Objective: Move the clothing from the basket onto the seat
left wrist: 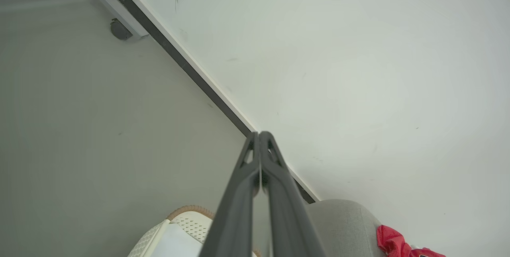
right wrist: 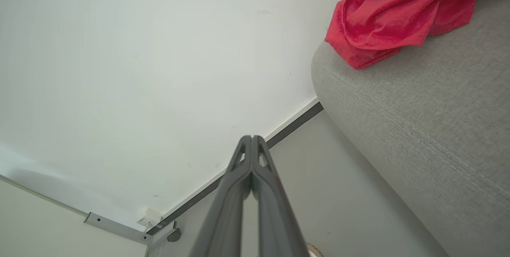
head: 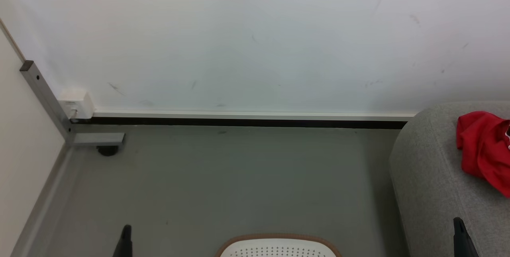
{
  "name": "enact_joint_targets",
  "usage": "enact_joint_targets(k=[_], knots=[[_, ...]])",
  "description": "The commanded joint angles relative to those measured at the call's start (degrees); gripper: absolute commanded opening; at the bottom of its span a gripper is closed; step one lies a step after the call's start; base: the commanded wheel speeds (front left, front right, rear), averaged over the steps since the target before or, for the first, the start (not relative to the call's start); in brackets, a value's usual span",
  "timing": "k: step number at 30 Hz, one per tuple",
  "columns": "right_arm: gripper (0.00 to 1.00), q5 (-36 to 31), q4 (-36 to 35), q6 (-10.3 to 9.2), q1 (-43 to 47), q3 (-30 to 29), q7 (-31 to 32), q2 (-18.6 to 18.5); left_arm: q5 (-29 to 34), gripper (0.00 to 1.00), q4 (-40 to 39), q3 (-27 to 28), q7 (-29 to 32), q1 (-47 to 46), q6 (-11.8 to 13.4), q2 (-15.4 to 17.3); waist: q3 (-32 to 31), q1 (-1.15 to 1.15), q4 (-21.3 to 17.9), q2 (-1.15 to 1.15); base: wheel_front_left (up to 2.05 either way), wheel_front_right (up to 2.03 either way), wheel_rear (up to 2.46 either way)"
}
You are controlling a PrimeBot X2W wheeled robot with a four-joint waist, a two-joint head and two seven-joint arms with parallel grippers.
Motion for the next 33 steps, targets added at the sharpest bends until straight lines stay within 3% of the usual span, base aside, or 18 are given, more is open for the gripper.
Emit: enact_joint_targets(k=[1, 33], knots=[[0.00, 2.5, -0.4, -0.04, -1.7, -0.2, 0.6, -0.6, -2.5, 0.00, -0.7, 0.4, 0.6, -1.6, -0.4, 0.3, 0.1, 0.00, 0.0, 0.00, 0.00, 0.00, 0.00], [0.00, 22.2, 0.0, -0.07, -5.2, -0.8, 5.7, -0.9, -21.6, 0.00, -0.9, 1.7, 5.6, -4.8, -1.3, 0.2, 1.1, -0.01, 0.7, 0.00, 0.00, 0.00, 0.00]])
